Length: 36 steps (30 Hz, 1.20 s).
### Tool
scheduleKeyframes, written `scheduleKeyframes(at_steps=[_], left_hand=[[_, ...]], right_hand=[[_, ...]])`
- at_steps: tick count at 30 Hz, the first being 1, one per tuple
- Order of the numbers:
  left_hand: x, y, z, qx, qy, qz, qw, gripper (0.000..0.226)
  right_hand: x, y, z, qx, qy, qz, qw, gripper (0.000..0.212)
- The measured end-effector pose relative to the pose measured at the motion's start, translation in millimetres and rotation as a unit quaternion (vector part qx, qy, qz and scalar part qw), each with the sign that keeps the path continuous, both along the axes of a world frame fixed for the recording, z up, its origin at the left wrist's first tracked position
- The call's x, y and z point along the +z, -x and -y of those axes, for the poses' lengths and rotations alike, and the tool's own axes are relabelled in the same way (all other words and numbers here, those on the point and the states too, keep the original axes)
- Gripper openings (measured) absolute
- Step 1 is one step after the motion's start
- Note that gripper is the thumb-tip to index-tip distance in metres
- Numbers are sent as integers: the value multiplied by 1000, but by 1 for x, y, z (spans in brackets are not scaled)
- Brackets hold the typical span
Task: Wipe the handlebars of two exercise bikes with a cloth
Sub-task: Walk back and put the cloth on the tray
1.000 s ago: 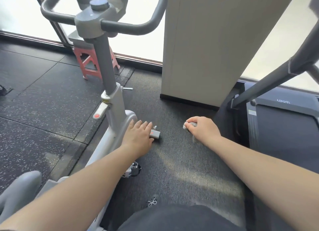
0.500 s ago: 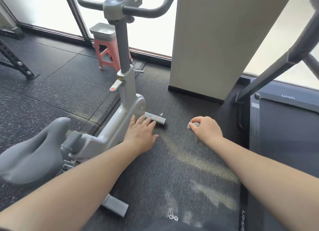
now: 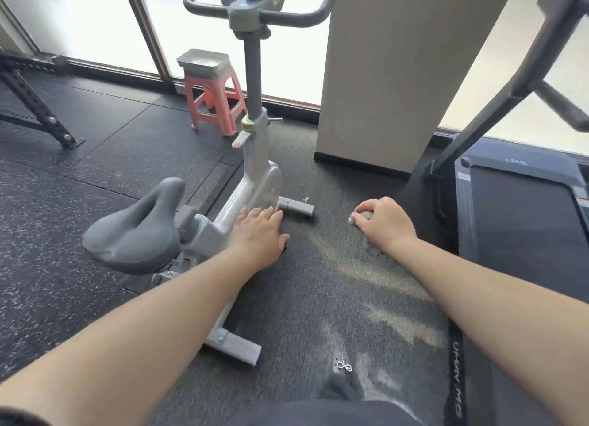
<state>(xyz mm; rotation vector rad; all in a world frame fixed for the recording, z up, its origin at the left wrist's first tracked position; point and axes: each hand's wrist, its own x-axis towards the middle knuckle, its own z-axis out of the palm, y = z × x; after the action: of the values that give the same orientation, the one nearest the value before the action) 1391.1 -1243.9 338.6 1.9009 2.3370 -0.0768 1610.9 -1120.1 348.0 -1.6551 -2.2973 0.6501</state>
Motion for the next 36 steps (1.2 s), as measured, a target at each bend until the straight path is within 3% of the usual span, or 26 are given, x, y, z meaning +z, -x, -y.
scheduleKeyframes(at_steps=[8,17,23,36], left_hand=[[-12,10,94,39,14,5,999,56],[-11,12,202,160,25,-21,987,61],[-10,8,281,245,42,-41,968,64],[19,103,465,367,19,-73,927,62]], right_hand=[[-5,28,82,59,9,7,998,25],[-9,73,148,163,19,-4,986,27],[-13,103,213,275,53,-3,960,39],[-12,237,389,441,26,59,895,26]])
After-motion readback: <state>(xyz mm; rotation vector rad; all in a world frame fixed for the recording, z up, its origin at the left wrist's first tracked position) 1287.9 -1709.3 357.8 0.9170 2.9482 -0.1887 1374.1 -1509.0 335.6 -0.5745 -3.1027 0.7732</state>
